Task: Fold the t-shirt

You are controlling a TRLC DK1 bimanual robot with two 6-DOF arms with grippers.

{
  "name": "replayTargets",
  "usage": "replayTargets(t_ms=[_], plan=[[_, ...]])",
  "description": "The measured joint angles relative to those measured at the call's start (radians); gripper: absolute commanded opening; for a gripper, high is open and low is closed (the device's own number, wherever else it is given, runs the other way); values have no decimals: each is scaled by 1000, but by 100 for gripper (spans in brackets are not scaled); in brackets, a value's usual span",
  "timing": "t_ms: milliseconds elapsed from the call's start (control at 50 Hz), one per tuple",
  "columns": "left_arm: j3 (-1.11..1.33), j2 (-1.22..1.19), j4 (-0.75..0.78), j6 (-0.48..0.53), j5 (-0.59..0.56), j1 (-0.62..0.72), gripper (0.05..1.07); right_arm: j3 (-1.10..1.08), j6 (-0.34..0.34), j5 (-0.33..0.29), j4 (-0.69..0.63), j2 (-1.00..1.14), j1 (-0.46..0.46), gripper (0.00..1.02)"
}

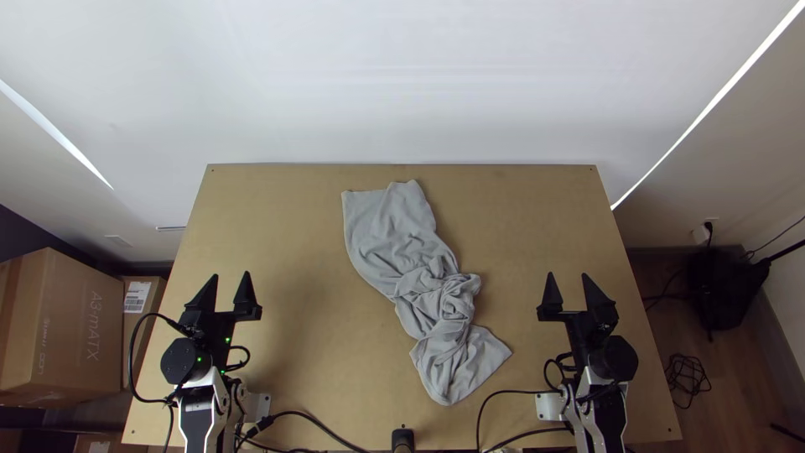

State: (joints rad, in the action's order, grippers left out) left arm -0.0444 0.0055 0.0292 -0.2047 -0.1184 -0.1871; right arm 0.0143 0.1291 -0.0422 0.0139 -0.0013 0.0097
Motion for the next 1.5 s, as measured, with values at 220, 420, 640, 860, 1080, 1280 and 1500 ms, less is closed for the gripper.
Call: replayTargets(t_ms=[220, 420, 640, 860, 1080, 1280, 1500], plan=[[2, 0, 4, 0, 0, 0, 102, 0, 0, 0, 0, 0, 0, 98], [2, 0, 4, 0, 0, 0, 102, 0, 0, 0, 0, 0, 0, 98], [2, 0, 4, 0, 0, 0, 102, 0, 0, 0, 0, 0, 0, 98], [2, 0, 4, 0, 0, 0, 102, 0, 0, 0, 0, 0, 0, 98], [2, 0, 4, 0, 0, 0, 102, 0, 0, 0, 0, 0, 0, 98], [2, 0, 4, 0, 0, 0, 102, 0, 1, 0, 0, 0, 1, 98], [2, 0, 4, 0, 0, 0, 102, 0, 45, 0, 0, 0, 73, 98]])
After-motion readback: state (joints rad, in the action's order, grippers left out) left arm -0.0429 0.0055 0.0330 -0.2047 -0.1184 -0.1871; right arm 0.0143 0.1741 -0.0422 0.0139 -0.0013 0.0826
